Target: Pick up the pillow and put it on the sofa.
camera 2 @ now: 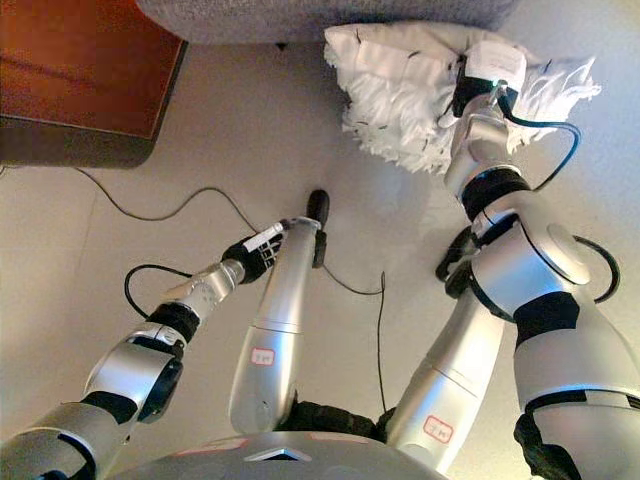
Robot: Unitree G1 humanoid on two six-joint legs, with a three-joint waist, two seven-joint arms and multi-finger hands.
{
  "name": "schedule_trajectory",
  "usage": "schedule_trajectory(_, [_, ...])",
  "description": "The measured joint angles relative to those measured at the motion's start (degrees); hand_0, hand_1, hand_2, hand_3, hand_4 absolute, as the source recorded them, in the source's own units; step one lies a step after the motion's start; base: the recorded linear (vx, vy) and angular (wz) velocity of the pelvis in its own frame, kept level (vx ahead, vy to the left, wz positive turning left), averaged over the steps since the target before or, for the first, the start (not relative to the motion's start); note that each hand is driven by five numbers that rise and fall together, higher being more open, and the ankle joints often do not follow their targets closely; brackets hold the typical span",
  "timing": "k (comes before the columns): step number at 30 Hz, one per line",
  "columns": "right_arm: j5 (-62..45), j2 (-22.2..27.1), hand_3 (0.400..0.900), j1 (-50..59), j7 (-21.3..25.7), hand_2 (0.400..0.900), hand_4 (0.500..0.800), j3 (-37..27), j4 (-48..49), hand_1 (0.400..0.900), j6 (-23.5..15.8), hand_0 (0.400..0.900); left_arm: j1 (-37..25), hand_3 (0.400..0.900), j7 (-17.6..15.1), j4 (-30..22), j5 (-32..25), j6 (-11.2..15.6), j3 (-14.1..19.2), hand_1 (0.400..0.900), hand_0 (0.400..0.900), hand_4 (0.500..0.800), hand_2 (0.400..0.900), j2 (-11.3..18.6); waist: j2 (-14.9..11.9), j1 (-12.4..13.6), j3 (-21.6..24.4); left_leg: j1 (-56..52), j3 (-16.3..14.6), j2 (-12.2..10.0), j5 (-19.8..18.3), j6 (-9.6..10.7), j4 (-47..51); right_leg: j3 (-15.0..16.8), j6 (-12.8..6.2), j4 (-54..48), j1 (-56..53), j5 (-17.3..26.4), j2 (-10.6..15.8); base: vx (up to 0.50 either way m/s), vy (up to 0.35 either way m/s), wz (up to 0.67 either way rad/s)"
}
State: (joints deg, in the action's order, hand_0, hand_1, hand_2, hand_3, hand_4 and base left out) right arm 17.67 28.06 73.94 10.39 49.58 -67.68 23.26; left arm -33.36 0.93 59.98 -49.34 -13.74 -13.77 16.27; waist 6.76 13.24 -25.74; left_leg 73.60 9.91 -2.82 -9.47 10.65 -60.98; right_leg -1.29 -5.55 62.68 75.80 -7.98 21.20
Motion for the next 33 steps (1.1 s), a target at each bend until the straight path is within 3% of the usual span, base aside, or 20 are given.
schedule_trajectory(1, [0.04,-0.07,0.825,0.68,-0.22,0.825,0.755,0.32,-0.04,0.825,0.08,0.825,0.01,0.900,-0.95,0.85,0.52,-0.48,-0.40,0.900,0.900,0.800,0.900,0.16,0.00,0.06,0.00,0.96,0.20,0.08,-0.20,0.21,-1.10,0.54,-0.01,0.82,0.97,0.00,-0.33,-0.05,-0.015,-0.01])
schedule_trajectory(2, [0.06,-0.04,0.400,2.10,-0.85,0.400,0.500,0.87,-0.01,0.400,0.03,0.400,0.20,0.900,-2.57,3.56,1.71,-2.05,-0.97,0.900,0.900,0.800,0.900,0.09,0.03,-0.17,0.02,2.65,0.32,0.12,-0.32,0.16,-2.50,1.08,-0.03,1.75,2.66,-0.02,-0.66,-0.05,-0.025,0.00])
schedule_trajectory(5, [-0.05,0.50,0.400,3.32,-1.24,0.400,0.500,1.93,0.05,0.400,-0.09,0.400,5.27,0.900,-3.87,8.21,2.41,-5.70,-1.93,0.900,0.900,0.800,0.900,-0.26,0.03,-0.22,0.02,5.63,0.84,0.39,-1.39,0.36,-7.37,2.18,-0.16,5.80,5.56,-0.21,-0.50,-0.03,-0.034,-0.02])
schedule_trajectory(10, [-1.38,1.79,0.400,5.10,-2.07,0.400,0.500,1.84,0.03,0.400,-1.66,0.400,15.39,0.900,-4.20,10.46,2.52,-7.88,-1.91,0.900,0.900,0.800,0.900,-0.73,0.00,0.99,0.02,9.02,2.06,0.85,-3.28,0.08,-14.04,3.16,-0.63,11.11,9.07,-1.58,-0.81,0.01,-0.018,-0.04])
schedule_trajectory(12, [-1.71,2.93,0.400,4.64,-2.38,0.400,0.500,1.15,-1.03,0.400,-1.67,0.400,16.37,0.900,-4.16,9.76,2.81,-6.70,-2.11,0.900,0.900,0.800,0.900,0.51,-0.48,1.25,0.21,10.20,0.40,0.66,-3.30,0.10,-14.72,5.76,1.99,25.61,7.31,-12.30,-1.55,0.00,0.013,-0.04])
schedule_trajectory(13, [-1.66,3.03,0.400,5.29,-2.23,0.400,0.500,1.05,-1.09,0.400,-1.83,0.400,15.88,0.900,-4.18,9.60,3.32,-6.17,-1.99,0.900,0.900,0.800,0.900,1.20,-0.66,0.93,0.25,11.55,0.09,0.42,-3.30,-0.35,-15.74,5.73,-1.29,24.58,7.32,-15.98,-0.86,-0.01,0.025,-0.05])
schedule_trajectory(14, [-1.69,2.88,0.400,5.35,-2.11,0.400,0.500,1.05,-1.03,0.400,-2.62,0.400,15.88,0.900,-4.21,10.12,3.52,-6.45,-1.97,0.900,0.900,0.800,0.900,1.40,-0.48,1.06,0.35,11.79,1.36,0.32,-5.79,-1.81,-21.37,4.76,-1.01,24.80,7.85,-15.83,-0.45,-0.01,0.024,-0.04])
schedule_trajectory(15, [-1.81,1.99,0.400,5.36,-2.08,0.400,0.500,1.24,-0.79,0.400,-3.49,0.400,16.31,0.900,-4.24,10.22,3.50,-6.63,-1.91,0.900,0.900,0.800,0.900,1.44,-0.46,1.15,0.33,10.05,2.35,0.46,-9.30,-1.34,-23.56,4.28,-0.82,24.95,8.50,-15.73,-0.38,0.00,0.000,0.00])
schedule_trajectory(18, [-2.36,1.86,0.400,3.54,-2.25,0.400,0.500,1.26,-1.09,0.400,-4.53,0.400,16.25,0.900,-4.18,8.95,3.46,-6.38,-1.79,0.900,0.900,0.800,0.900,0.89,-0.55,1.19,0.17,10.32,1.98,0.38,-9.23,-3.69,-23.53,4.43,-0.36,24.59,8.78,-15.44,-0.41,0.00,0.000,0.00])
schedule_trajectory(25, [-2.37,1.85,0.400,-0.34,-1.95,0.400,0.500,-0.14,-1.44,0.400,-6.37,0.400,16.29,0.900,-4.26,9.03,3.80,-5.80,-0.20,0.900,0.900,0.800,0.900,0.63,-1.02,1.08,-0.24,6.64,0.52,-0.98,-7.87,-6.10,-20.40,3.90,-0.28,22.48,4.98,-15.40,0.31,0.03,-0.034,-0.04])
schedule_trajectory(28, [-2.44,1.24,0.400,-3.39,-2.05,0.400,0.500,-0.81,-1.36,0.400,-7.36,0.400,16.79,0.900,-4.21,8.97,4.71,-4.41,0.33,0.900,0.900,0.800,0.900,0.55,-2.25,0.81,-1.15,2.24,-0.33,-1.89,-7.98,-5.93,-18.42,3.43,-0.24,20.36,0.36,-15.37,0.58,0.04,-0.050,-0.07])
schedule_trajectory(31, [-2.50,0.65,0.400,-6.59,-2.10,0.400,0.500,-2.72,-1.22,0.400,-8.68,0.400,16.76,0.900,-4.21,8.94,4.78,-3.67,0.51,0.900,0.900,0.800,0.900,-0.48,-2.49,0.90,-1.70,-3.62,-1.00,-3.31,-7.69,-6.42,-13.77,0.89,0.17,13.93,-6.52,-12.67,0.64,0.05,-0.067,-0.06])
schedule_trajectory(33, [-2.50,0.45,0.400,-8.87,-2.17,0.400,0.500,-2.74,-0.65,0.400,-9.23,0.400,16.76,0.900,-4.14,8.91,4.88,-3.53,0.51,0.900,0.900,0.800,0.900,-1.23,-2.59,0.90,-1.74,-8.25,-2.01,-3.72,-7.47,-6.76,-10.00,-0.11,-0.60,9.44,-11.56,-10.46,0.66,0.12,-0.108,0.01])
